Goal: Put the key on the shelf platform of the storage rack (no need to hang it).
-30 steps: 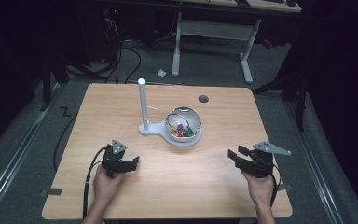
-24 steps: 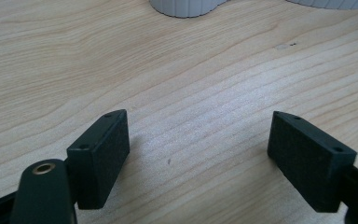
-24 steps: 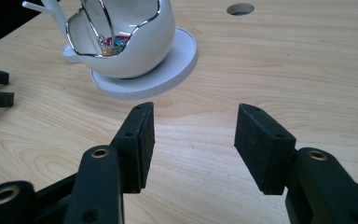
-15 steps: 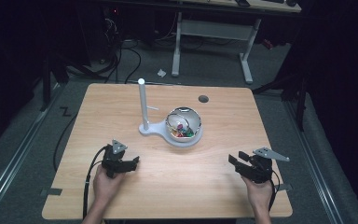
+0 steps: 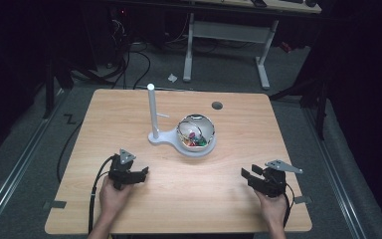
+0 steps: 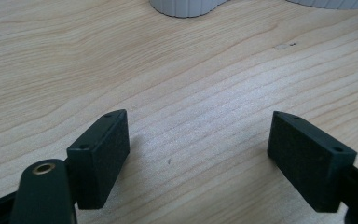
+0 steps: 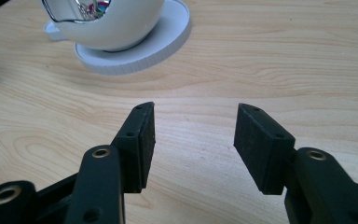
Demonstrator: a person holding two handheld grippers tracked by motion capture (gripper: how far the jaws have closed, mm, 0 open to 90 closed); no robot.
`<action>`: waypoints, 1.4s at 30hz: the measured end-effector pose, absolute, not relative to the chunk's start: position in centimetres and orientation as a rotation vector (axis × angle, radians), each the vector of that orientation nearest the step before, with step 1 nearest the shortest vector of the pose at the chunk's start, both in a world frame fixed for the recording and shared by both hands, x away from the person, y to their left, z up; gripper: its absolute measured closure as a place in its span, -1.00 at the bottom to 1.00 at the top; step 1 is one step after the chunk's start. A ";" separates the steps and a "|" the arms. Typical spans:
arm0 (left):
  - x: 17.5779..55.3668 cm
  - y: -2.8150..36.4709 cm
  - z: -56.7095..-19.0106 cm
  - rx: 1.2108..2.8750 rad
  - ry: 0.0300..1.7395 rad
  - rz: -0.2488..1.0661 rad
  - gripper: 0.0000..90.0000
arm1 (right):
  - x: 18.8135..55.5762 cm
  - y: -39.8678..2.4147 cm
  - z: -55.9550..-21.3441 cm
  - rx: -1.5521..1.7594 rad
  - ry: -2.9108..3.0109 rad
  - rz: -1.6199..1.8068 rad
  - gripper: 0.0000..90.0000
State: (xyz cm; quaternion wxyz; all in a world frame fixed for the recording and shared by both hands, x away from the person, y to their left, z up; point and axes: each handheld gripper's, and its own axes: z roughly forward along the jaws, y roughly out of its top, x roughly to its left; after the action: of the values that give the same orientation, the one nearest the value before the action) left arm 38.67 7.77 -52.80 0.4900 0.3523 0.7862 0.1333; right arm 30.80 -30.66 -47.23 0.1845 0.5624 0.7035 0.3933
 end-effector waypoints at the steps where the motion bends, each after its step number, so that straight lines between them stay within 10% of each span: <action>1: 38.7 7.8 -52.8 0.856 1.909 0.324 -0.53 | 30.8 -30.6 -47.5 1.588 1.988 1.107 0.08; 42: 38.7 7.8 -52.8 0.856 1.909 0.325 -0.53 | 31.1 -28.5 -51.7 1.562 2.046 0.914 -0.08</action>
State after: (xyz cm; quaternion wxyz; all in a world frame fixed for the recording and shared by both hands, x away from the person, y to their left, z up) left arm 38.68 7.76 -52.81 0.4902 0.3522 0.7860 0.1337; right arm 31.09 -28.53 -51.66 0.2032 0.5599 0.7334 0.3277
